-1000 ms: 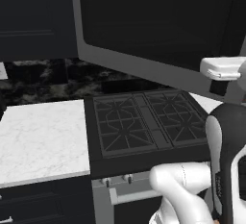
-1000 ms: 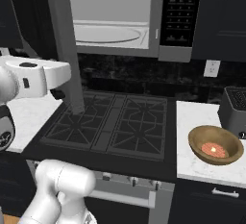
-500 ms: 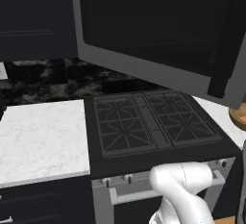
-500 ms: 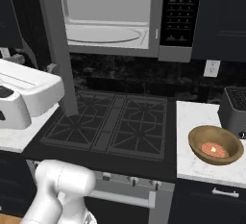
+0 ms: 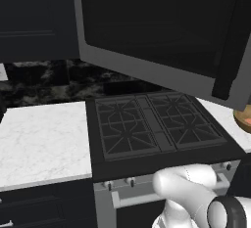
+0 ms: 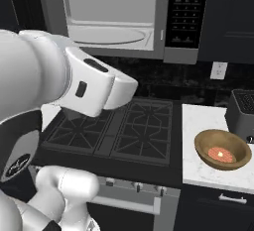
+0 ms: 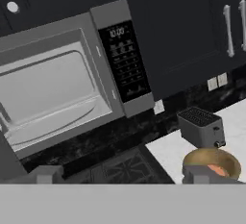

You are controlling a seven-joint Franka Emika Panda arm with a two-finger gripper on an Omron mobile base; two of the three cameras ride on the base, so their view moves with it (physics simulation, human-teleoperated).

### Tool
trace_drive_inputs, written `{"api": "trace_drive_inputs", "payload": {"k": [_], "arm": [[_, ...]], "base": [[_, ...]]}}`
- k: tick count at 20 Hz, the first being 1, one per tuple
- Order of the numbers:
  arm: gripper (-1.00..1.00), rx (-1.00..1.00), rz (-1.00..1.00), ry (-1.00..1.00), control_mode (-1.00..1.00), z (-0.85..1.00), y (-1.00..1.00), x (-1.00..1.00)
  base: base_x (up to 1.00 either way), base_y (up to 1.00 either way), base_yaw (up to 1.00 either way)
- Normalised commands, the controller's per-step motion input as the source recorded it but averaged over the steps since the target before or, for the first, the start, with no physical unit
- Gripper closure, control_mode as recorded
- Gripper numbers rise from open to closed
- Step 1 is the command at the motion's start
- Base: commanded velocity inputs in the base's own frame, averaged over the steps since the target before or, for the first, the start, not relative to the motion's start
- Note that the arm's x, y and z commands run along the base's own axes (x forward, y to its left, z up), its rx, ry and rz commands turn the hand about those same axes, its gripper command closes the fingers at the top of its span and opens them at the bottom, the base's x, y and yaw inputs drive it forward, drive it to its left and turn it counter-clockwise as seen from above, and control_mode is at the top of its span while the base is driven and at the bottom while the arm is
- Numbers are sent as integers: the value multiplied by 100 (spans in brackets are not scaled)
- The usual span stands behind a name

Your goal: Open the microwave, place the bowl with waffle inside the microwave, then close the microwave door and turn it on.

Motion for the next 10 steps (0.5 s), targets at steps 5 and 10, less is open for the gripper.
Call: {"api": "trace_drive_inputs", "payload": {"k": [5,10], "arm": [[-100,24,20,5,-100,-100,-72,-2],[-100,47,10,0,-100,-79,-53,47]], "base": [[0,0,0],[0,0,0]]}}
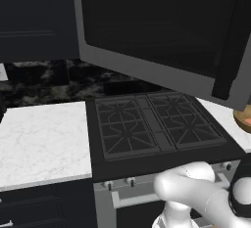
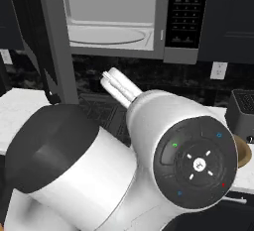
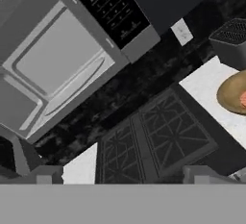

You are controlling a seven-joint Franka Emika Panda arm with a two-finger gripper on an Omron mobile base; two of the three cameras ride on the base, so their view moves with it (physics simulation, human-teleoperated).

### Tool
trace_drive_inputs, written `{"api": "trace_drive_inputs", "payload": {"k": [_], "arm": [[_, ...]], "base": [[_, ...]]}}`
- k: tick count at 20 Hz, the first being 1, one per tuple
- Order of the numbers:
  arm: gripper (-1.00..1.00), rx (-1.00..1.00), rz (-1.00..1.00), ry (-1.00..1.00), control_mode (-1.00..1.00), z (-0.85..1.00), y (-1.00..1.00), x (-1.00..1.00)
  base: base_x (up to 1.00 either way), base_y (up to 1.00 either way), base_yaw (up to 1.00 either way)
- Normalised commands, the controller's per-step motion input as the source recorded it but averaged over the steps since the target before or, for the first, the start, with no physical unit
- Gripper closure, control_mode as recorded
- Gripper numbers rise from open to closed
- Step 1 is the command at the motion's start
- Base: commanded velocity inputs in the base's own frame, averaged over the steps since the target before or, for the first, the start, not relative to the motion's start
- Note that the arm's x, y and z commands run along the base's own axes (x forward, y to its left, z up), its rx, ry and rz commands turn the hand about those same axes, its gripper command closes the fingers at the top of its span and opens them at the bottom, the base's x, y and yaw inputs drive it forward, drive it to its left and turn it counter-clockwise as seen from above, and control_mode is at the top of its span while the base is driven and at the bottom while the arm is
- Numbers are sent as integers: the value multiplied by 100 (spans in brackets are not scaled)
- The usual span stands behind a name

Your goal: Open the microwave, place the bowl with waffle inside the microwave, then close the microwave door and turn it on.

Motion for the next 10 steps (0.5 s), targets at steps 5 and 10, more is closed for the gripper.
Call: {"api": "trace_drive_inputs", "payload": {"k": [5,10], "arm": [[-100,37,3,6,-100,-92,18,99],[-100,36,0,3,-100,-76,73,85]], "base": [[0,0,0],[0,0,0]]}}
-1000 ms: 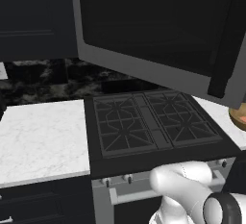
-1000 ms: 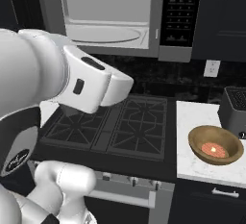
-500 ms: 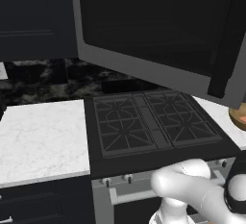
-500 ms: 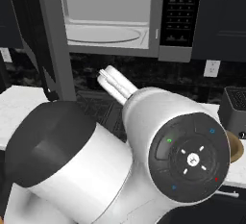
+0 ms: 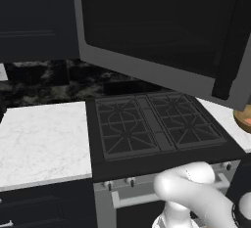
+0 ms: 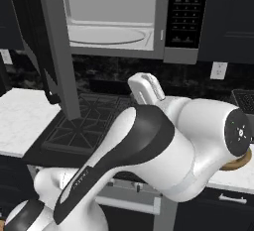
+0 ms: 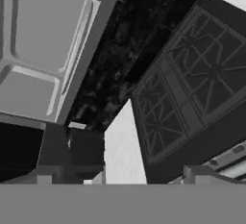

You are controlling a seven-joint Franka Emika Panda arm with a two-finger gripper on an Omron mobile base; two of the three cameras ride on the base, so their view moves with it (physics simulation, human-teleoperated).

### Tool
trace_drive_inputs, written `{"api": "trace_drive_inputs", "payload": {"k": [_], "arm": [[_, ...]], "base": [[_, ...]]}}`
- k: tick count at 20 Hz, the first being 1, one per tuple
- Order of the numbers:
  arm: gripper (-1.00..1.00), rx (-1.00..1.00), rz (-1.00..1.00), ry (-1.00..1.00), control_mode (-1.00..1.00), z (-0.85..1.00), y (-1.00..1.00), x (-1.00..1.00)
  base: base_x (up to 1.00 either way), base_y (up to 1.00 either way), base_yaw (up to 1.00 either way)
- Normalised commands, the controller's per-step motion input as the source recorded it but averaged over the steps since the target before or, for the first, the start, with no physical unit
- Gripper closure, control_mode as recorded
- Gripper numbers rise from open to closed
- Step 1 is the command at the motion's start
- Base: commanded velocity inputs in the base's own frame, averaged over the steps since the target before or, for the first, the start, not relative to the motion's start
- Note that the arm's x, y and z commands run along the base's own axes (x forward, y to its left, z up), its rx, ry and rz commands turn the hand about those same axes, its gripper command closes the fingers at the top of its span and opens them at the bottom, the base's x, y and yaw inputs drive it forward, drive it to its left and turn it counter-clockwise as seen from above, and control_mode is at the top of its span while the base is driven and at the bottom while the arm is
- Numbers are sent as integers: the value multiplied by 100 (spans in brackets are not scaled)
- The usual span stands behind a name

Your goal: Open the microwave, place the bowl with waffle inside the microwave, then close the microwave door and turn it on.

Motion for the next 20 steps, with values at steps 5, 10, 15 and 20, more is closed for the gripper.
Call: {"api": "trace_drive_inputs", "payload": {"k": [5,10,15,20], "arm": [[-100,44,0,3,-100,-45,66,90],[-100,33,0,8,-100,1,46,77],[-100,11,5,31,-100,34,-1,63],[-100,1,8,11,-100,-1,2,0]], "base": [[0,0,0],[0,0,0],[0,0,0],[0,0,0]]}}
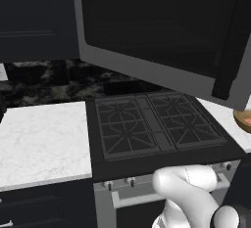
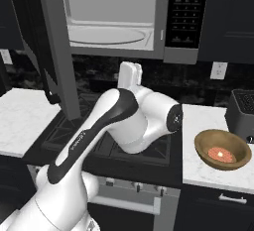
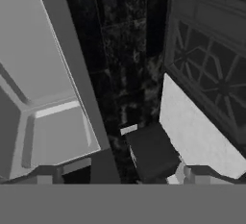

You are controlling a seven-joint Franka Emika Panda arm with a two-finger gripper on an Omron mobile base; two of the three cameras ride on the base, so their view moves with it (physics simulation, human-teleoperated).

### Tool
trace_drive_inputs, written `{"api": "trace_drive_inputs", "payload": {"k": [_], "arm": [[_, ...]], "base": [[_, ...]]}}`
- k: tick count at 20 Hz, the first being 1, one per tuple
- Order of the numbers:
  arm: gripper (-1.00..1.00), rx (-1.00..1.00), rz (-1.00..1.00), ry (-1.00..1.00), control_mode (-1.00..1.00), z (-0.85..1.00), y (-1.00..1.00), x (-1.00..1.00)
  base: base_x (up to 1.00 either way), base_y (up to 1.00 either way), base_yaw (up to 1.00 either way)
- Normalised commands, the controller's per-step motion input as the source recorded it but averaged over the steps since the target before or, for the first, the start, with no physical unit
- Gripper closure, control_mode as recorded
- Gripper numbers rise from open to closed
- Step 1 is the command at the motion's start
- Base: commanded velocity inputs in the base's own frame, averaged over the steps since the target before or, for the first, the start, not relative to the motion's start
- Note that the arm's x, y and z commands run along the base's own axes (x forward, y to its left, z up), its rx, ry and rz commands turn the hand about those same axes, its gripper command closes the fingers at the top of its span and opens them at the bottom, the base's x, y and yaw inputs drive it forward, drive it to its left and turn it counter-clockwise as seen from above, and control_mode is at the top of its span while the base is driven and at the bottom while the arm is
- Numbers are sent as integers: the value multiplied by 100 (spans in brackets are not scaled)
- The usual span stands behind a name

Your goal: Open the microwave, place the bowl with waffle inside the microwave, then close the microwave door and turn it on.

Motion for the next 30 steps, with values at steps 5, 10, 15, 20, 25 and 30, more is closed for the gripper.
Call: {"api": "trace_drive_inputs", "payload": {"k": [5,10,15,20,25,30], "arm": [[-100,9,31,24,-100,1,0,-7],[-100,4,37,18,-100,7,7,0],[-100,-1,25,5,-100,2,86,-18],[-100,-4,24,0,-100,0,100,-50],[-100,-4,21,-1,-100,0,100,-76],[-100,-4,16,-2,-100,3,100,-75]], "base": [[0,0,0],[0,0,0],[0,0,0],[0,0,0],[0,0,0],[0,0,0]]}}
